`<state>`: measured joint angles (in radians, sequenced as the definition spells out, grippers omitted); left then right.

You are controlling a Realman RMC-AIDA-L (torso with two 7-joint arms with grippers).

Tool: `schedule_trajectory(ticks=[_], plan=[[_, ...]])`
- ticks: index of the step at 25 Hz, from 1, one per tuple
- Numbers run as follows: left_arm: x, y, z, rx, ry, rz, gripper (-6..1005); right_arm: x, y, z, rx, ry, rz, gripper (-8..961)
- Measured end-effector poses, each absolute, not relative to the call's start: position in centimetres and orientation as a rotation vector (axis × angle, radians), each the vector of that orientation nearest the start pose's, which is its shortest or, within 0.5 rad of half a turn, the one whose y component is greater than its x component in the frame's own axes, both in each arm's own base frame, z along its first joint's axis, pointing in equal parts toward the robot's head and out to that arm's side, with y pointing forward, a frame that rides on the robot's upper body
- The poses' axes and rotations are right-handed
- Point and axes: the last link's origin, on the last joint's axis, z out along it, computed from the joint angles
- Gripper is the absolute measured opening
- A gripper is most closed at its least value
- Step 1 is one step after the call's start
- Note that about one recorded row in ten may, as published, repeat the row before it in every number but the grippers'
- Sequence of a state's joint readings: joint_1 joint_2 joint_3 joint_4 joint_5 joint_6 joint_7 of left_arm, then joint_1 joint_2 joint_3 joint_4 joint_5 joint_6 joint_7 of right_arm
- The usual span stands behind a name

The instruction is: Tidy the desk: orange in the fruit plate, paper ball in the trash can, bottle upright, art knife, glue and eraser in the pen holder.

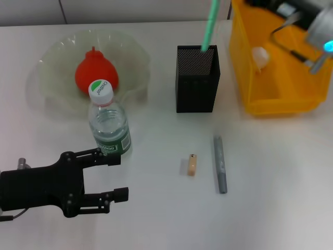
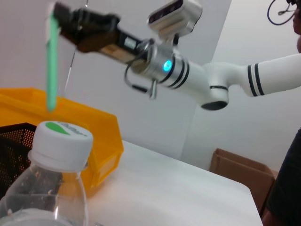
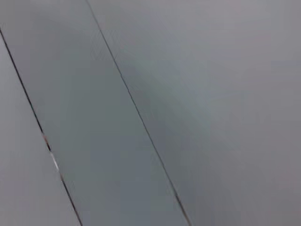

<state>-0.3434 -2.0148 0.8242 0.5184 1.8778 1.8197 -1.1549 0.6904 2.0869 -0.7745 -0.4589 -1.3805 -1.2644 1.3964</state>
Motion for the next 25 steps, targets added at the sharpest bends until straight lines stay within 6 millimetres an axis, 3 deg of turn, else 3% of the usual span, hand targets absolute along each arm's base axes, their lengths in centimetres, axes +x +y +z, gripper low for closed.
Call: schedule_trajectory(ticks=[1,5,9,12,14,17,21,25], plan=[[-29.6,24.1,-0.1,-2.874,-0.565,-0.933,800,19.7,41.1,-0.8,-2.237,0.798,1.192,208],[-29.6,24.0,-0.1,-2.863,-0.565,-0.94,800,19.8,41.1,-2.4,-2.255,0.84,1.143,214],[-29.7,23.9,0.0,-2.855,-0.565,-0.943,800,20.3,40.7,-2.7,-2.261,0.874,1.131,220],[-29.7,23.9,0.0,-2.853,-0.564,-0.943,800,19.8,40.3,-1.7,-2.271,0.888,1.217,225],[-29.8,24.0,0.1,-2.845,-0.564,-0.947,800,18.9,40.1,-0.7,-2.314,0.883,1.271,467],[-29.8,23.9,0.1,-2.843,-0.565,-0.952,800,17.2,39.8,0.8,-2.467,0.886,1.23,567],[-29.9,23.6,0.4,-2.843,-0.57,-0.963,800,15.0,38.9,2.7,-2.723,0.82,0.949,675],[-30.3,23.2,0.6,-2.826,-0.587,-0.962,800,13.5,37.1,3.5,-2.953,0.735,0.448,709]])
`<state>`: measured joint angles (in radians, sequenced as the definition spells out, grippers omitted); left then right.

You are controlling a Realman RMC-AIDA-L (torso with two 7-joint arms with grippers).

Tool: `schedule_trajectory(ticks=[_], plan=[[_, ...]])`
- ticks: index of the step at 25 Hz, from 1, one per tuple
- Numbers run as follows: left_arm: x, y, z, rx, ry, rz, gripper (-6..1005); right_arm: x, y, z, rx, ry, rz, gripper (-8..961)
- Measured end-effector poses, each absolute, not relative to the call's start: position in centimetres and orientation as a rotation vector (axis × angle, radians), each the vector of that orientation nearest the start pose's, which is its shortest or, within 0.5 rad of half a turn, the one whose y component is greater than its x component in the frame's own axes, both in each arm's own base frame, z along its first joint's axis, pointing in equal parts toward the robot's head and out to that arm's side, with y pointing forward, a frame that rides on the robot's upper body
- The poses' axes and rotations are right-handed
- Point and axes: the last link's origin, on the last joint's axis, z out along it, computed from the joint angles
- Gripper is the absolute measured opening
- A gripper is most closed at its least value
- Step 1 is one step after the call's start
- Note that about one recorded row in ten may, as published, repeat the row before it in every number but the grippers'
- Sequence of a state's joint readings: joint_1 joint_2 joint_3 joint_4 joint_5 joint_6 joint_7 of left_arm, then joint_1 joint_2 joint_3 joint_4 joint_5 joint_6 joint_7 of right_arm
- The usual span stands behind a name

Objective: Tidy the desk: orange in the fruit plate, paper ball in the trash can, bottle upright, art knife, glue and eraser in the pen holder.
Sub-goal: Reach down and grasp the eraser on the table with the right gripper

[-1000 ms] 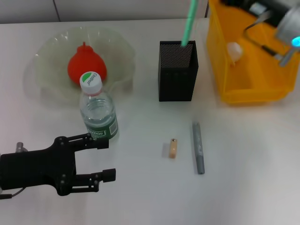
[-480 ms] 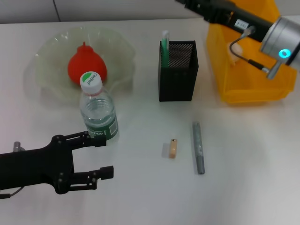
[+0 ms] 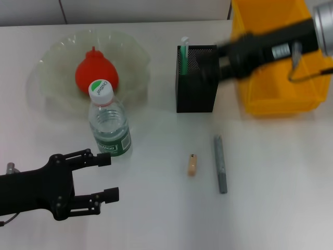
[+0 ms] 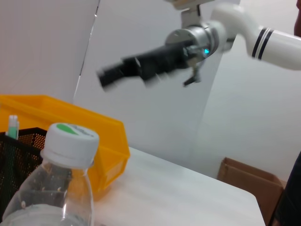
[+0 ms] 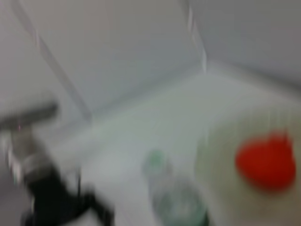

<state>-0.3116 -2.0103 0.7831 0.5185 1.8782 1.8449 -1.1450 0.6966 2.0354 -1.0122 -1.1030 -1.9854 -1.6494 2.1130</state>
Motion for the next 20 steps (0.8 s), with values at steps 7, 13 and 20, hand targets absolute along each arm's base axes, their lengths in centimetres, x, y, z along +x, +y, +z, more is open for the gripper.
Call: schedule_trajectory(ticks=[7,13,20], plan=[[-30.5,23.0,0.6,-2.829,-0.602,-0.958,800,11.3,36.1,1.2,-3.05,0.746,-0.339,709],[-30.4,23.1,0.6,-2.831,-0.599,-0.956,800,10.1,35.8,-2.6,-2.937,0.629,-0.763,709],[-30.5,23.1,0.6,-2.831,-0.596,-0.952,800,9.2,34.7,-6.3,-2.911,0.387,-0.899,709]])
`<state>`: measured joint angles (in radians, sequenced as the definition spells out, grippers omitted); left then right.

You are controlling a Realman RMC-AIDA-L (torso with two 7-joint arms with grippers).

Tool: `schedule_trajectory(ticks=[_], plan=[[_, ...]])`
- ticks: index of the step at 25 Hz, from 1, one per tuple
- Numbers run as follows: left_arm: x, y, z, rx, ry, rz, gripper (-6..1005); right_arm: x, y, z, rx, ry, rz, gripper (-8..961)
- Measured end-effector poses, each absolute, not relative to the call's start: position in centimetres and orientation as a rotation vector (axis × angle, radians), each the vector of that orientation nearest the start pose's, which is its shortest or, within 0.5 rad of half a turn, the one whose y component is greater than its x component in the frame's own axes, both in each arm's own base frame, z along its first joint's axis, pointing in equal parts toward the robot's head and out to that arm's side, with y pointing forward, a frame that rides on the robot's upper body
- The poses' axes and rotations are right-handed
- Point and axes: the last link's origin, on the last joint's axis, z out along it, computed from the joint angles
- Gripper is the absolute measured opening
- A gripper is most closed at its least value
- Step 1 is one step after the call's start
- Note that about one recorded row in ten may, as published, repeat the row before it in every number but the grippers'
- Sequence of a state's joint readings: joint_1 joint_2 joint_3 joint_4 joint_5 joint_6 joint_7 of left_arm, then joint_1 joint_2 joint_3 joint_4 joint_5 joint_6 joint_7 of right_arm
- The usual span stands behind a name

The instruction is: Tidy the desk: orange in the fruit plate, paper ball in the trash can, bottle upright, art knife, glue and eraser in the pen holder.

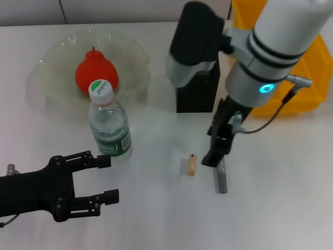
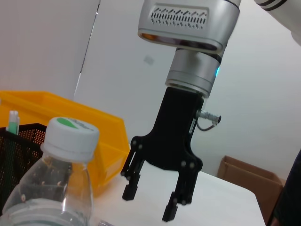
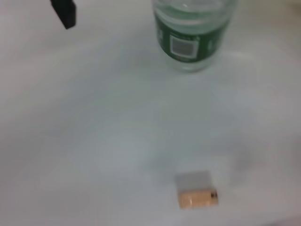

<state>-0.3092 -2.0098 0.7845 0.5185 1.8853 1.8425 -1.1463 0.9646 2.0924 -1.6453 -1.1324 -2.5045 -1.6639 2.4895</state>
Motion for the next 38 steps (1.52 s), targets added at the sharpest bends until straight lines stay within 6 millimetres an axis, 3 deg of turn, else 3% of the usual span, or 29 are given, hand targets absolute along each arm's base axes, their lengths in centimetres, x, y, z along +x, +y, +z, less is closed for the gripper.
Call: schedule_trajectory(ticks=[10,26,32,34,38], plan=[[-30.5,23.1,0.5,-2.829,-0.597,-0.951,800,9.6,34.3,-9.5,-2.931,0.303,-0.859,708],[-30.5,23.2,0.8,-2.835,-0.592,-0.947,800,10.8,34.2,-11.6,-2.926,0.287,-0.874,696],[-30.6,23.1,0.8,-2.83,-0.598,-0.944,800,10.7,34.2,-11.6,-2.924,0.29,-0.878,562],[-30.7,23.1,0.8,-2.827,-0.599,-0.943,800,10.7,34.1,-11.3,-2.927,0.3,-0.887,391],[-30.7,23.1,0.9,-2.824,-0.599,-0.941,800,9.5,34.7,-9.3,-2.909,0.328,-0.842,391]])
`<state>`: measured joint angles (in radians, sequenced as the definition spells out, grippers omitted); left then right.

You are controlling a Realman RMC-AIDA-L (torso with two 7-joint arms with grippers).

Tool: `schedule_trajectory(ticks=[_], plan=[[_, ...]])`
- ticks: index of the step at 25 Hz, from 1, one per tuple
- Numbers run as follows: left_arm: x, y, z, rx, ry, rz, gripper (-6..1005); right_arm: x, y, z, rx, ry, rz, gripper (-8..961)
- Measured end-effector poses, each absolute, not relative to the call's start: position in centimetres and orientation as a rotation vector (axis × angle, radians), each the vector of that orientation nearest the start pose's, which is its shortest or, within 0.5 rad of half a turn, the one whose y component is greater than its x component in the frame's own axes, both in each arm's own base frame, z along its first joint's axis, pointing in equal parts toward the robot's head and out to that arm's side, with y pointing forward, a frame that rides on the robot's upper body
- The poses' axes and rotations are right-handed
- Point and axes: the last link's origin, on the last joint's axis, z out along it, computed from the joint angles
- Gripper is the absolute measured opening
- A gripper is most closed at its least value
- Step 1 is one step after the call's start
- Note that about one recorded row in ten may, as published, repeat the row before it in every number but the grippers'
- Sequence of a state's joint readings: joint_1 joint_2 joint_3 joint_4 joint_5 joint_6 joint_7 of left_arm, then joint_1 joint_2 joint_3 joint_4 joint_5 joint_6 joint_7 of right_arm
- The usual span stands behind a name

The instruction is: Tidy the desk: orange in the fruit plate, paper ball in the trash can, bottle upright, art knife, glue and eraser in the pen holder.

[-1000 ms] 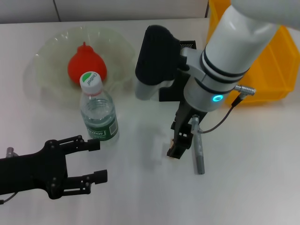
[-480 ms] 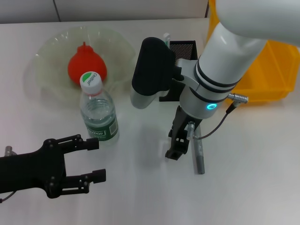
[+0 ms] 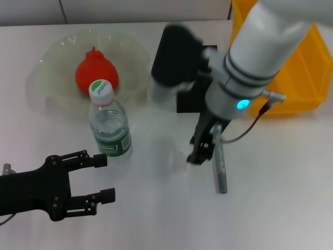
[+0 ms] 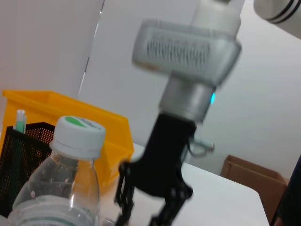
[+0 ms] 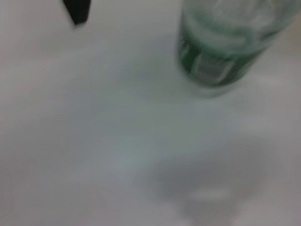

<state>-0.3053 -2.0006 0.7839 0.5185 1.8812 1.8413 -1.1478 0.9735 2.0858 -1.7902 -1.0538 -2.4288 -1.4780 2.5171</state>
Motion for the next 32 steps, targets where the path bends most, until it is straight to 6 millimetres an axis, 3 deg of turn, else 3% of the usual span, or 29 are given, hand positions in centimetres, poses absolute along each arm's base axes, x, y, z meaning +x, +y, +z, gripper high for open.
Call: schedule_trajectory(ticks=[7,11,17,26,32], plan=[[-30.8,23.0,1.0,-2.824,-0.597,-0.943,800,4.5,37.1,-0.8,-2.771,0.389,-0.449,390],[-30.8,23.0,1.0,-2.826,-0.597,-0.943,800,4.2,38.9,2.1,-2.667,0.462,-0.305,390],[-30.7,23.0,1.0,-2.824,-0.597,-0.946,800,5.9,41.0,0.9,-2.601,0.505,-0.321,395],[-30.5,23.3,1.1,-2.829,-0.59,-0.948,800,6.2,40.9,0.8,-2.606,0.514,-0.336,410],[-30.5,23.4,1.1,-2.83,-0.585,-0.947,800,6.6,40.5,1.2,-2.607,0.544,-0.335,515]])
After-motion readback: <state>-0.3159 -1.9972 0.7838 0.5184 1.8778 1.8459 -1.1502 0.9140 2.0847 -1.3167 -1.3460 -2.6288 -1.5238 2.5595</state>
